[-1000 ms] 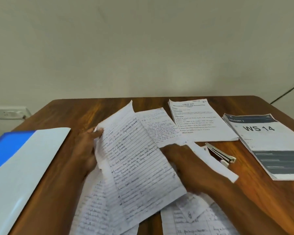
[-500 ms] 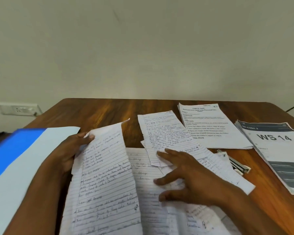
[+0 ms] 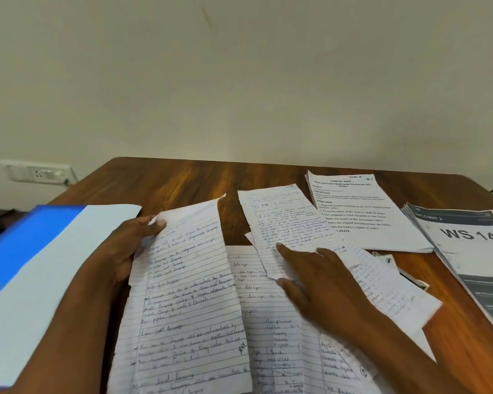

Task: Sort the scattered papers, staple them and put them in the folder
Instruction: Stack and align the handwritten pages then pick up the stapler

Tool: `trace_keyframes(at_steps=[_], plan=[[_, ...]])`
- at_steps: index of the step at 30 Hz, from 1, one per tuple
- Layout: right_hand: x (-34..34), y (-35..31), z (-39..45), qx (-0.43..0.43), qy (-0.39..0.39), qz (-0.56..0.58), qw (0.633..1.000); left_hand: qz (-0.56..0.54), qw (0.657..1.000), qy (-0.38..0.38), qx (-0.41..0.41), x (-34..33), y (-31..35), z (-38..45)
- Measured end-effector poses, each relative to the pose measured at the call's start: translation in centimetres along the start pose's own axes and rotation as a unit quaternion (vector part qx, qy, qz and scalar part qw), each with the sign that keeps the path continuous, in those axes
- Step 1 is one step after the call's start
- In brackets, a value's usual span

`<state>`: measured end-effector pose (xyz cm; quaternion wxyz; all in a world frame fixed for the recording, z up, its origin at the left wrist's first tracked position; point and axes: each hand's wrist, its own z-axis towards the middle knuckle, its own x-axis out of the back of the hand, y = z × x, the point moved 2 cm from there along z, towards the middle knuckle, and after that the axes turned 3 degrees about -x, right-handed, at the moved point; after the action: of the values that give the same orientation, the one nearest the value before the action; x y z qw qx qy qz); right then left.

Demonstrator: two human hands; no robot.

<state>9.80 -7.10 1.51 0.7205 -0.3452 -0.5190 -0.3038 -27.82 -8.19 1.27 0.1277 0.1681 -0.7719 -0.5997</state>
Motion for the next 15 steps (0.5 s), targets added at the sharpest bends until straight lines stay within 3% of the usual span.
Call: trace_keyframes(at_steps=[3,7,10,12,15], plan=[[0.5,-0.6,0.2,0.047,0.051,-0.044,0.997,-0.009,1.000,-0.021,0.000,-0.6,0.2,0.2],[1.5,-1.5,-0.6,0.080,0.002,-0.106,0.991,-0.010,0.999,-0.028,-0.018,-0.9,0.0,0.9],[3.4,-2.2,-1.5,0.090,-0.028,0.011,0.995,-0.002,0.999,-0.036,-0.018,-1.1,-0.4,1.6],[5.1,-2.9,-2.1,0.081,-0.088,0.110,0.987,-0.001,0.999,-0.046,-0.028,-1.4,-0.4,1.8],[5.8,-3.2,-2.0,0.021,-0.204,0.264,0.942,0.034,0.997,-0.054,-0.047,-2.3,-0.4,1.6]])
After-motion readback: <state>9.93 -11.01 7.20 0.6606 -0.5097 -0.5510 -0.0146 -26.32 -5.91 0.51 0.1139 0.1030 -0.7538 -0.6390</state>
